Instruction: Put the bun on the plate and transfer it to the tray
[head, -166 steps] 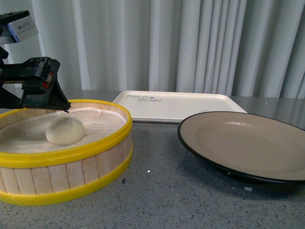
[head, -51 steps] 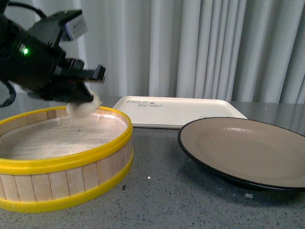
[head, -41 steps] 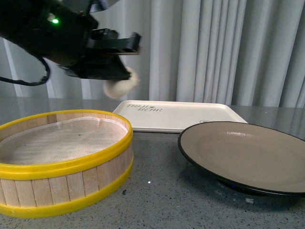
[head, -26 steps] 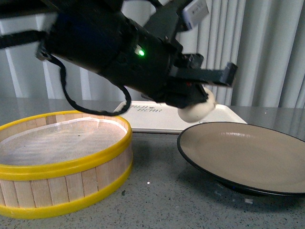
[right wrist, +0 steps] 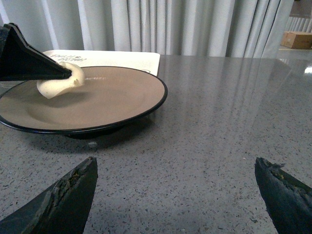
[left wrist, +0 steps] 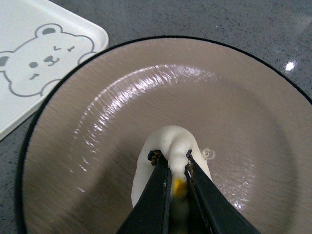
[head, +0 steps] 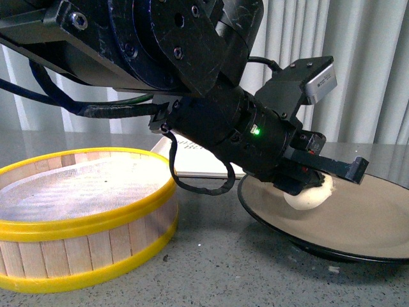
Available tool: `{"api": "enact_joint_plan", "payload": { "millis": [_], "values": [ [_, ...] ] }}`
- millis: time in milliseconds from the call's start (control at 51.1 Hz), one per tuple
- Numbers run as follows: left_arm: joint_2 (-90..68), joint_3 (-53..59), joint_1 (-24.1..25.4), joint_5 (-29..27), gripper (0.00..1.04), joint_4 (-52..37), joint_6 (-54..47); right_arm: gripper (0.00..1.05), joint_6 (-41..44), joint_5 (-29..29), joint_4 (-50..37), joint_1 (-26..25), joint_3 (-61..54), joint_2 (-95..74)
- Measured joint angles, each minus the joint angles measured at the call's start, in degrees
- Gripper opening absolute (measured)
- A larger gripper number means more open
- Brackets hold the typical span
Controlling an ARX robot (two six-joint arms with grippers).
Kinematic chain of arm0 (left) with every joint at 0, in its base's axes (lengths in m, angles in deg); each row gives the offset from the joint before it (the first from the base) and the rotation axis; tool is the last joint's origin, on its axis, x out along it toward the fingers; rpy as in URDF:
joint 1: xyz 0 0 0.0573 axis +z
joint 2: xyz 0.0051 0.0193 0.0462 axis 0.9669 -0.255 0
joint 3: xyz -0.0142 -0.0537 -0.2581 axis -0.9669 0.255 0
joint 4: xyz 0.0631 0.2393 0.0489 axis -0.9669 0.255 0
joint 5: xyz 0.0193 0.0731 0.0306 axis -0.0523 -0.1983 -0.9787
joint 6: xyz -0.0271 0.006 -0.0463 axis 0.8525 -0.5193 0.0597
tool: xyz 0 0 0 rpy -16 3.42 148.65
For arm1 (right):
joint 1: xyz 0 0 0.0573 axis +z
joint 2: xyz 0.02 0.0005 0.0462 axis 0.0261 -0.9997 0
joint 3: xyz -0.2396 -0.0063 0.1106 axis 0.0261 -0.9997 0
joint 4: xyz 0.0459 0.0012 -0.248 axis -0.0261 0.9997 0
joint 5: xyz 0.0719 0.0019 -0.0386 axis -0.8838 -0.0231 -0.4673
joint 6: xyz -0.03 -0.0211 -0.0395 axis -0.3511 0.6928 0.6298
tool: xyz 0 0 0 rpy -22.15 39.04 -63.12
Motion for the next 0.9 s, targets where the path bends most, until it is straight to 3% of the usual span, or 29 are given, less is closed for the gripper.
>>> {"api": "enact_joint_plan", "payload": {
  "millis": [391, 821, 899],
  "values": [
    [-1.4, -1.46, -0.92, -2.21, 0.05, 1.14, -0.37, 0.96, 0.0, 0.0, 0.0, 0.0, 0.0, 0.0],
    [-1.62, -1.68, -1.66, -3.08, 0.67, 1.49, 2.27, 0.96, 0.0, 0.0, 0.0, 0.0, 0.0, 0.0],
    [-1.57, -1.99, -1.68, -3.13, 0.83, 1.49, 3.34, 0.96, 0.0, 0.0, 0.0, 0.0, 0.0, 0.0]
  ]
}}
